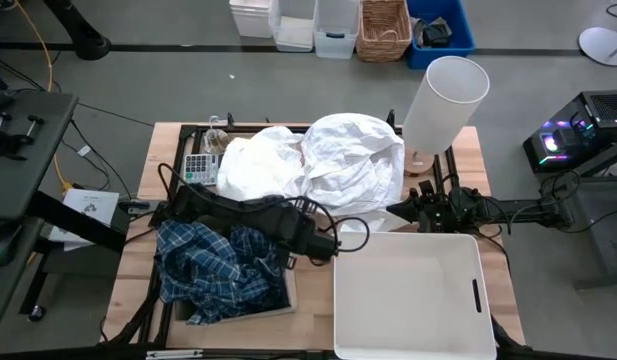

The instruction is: Sort clothes

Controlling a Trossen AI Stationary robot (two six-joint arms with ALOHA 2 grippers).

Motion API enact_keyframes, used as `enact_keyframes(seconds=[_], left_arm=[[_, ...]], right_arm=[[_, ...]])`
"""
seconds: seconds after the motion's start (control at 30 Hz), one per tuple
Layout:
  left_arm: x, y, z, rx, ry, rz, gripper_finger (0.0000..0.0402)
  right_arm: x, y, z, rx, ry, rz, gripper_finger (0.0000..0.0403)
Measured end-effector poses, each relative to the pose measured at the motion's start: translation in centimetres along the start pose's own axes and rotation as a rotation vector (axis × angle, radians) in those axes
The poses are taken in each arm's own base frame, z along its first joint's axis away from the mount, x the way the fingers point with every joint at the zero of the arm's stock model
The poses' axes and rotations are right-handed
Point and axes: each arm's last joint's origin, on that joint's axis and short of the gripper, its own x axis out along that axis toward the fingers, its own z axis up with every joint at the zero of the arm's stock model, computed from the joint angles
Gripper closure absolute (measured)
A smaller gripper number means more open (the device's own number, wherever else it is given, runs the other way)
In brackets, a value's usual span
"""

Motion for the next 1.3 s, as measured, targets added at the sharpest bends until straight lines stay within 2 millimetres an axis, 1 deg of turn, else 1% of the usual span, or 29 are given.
enact_keyframes(seconds=[0.03, 0.07, 0.13, 0.2, 0.23, 0.3, 0.37, 0.4, 0.5, 0.57, 0.63, 0.73, 0.77, 0.83, 0.9, 0.97, 1.03, 1.1, 1.2, 1.3], left_arm=[[0.0, 0.0, 0.0, -0.007, 0.003, -0.004, 0.0366], [0.0, 0.0, 0.0, -0.021, 0.003, -0.007, 0.0380], [-0.1, 0.0, 0.0, -0.032, 0.000, 0.001, 0.0391], [-0.8, -0.2, 0.1, -0.052, -0.024, 0.036, 0.0398], [-1.5, -0.3, 0.1, -0.062, -0.044, 0.048, 0.0398], [-3.6, -0.6, 0.2, -0.076, -0.126, 0.095, 0.0399], [-6.4, -0.4, -0.3, -0.096, -0.231, 0.141, 0.0400], [-7.7, -0.3, -0.8, -0.107, -0.288, 0.161, 0.0400], [-11.2, -0.1, -2.9, -0.192, -0.424, 0.182, 0.0400], [-13.6, -0.1, -4.8, -0.252, -0.493, 0.211, 0.0401], [-16.3, -0.2, -7.2, -0.313, -0.577, 0.224, 0.0401], [-19.6, -0.2, -11.2, -0.435, -0.694, 0.137, 0.0401], [-20.4, -0.2, -12.5, -0.473, -0.716, 0.092, 0.0401], [-21.3, -1.0, -14.3, -0.543, -0.724, 0.010, 0.0401], [-21.7, -2.2, -15.4, -0.589, -0.712, -0.045, 0.0401], [-22.0, -3.9, -15.7, -0.609, -0.726, -0.115, 0.0401], [-21.7, -5.9, -15.8, -0.611, -0.701, -0.177, 0.0401], [-19.9, -8.2, -15.5, -0.646, -0.601, -0.188, 0.0401], [-16.2, -12.1, -15.0, -0.706, -0.460, -0.212, 0.0401], [-12.1, -14.0, -16.0, -0.830, -0.294, -0.169, 0.0401]], right_arm=[[0.0, 0.0, 0.0, 0.000, 0.000, 0.000, 0.0402], [0.0, 0.0, 0.0, 0.000, 0.000, 0.000, 0.0402], [0.0, 0.0, 0.0, 0.000, 0.000, 0.000, 0.0402], [0.0, 0.0, 0.0, 0.000, -0.001, 0.001, 0.0402], [0.0, 0.0, 0.0, 0.000, -0.001, 0.001, 0.0402], [0.0, 0.0, 0.0, 0.000, -0.001, 0.001, 0.0402], [0.0, 0.0, 0.0, 0.000, -0.001, 0.000, 0.0402], [0.0, 0.0, 0.0, 0.000, 0.000, 0.000, 0.0402], [0.0, 0.0, 0.0, 0.000, 0.000, 0.000, 0.0402], [0.0, 0.0, 0.0, 0.000, 0.002, -0.002, 0.0402], [0.0, 0.0, 0.0, 0.000, 0.003, -0.003, 0.0402], [0.0, 0.0, 0.0, 0.000, 0.003, -0.002, 0.0402], [0.0, 0.0, 0.0, 0.000, 0.003, -0.003, 0.0402], [0.0, 0.0, 0.0, 0.000, 0.003, -0.003, 0.0402], [0.0, 0.0, 0.0, 0.000, 0.003, -0.003, 0.0402], [0.0, 0.0, 0.0, 0.000, 0.004, -0.003, 0.0402], [0.0, 0.0, 0.0, 0.000, 0.003, -0.003, 0.0402], [0.0, 0.0, 0.0, 0.000, 0.003, -0.003, 0.0402], [0.0, 0.0, 0.0, 0.000, 0.003, -0.003, 0.0402], [0.0, 0.0, 0.0, 0.000, 0.003, -0.003, 0.0402]])
